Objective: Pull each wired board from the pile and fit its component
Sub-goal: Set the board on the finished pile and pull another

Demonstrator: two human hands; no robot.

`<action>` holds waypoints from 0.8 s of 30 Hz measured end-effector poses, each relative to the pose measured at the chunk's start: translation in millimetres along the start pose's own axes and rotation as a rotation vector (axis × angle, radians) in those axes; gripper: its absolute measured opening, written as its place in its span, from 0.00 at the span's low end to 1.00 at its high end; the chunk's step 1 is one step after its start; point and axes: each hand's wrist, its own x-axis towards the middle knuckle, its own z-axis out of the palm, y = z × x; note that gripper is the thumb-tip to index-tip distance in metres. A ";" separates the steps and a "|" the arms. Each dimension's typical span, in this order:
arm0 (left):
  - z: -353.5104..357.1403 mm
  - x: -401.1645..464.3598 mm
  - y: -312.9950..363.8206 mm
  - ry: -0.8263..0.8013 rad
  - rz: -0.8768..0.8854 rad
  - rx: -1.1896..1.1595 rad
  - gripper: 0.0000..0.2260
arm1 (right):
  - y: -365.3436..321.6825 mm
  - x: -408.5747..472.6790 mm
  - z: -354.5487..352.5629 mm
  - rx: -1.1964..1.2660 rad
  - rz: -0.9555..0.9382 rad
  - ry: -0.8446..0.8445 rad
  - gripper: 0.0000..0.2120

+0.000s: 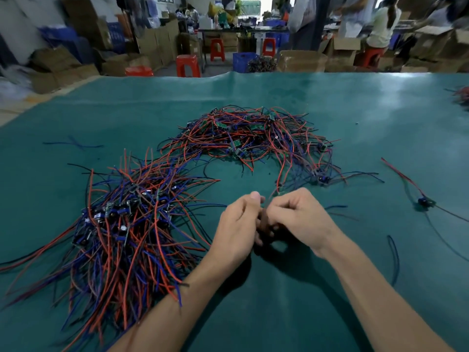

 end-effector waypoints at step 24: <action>15.5 4.2 1.0 0.184 0.051 -0.071 0.03 | 14.5 10.1 -12.5 0.243 0.158 0.318 0.14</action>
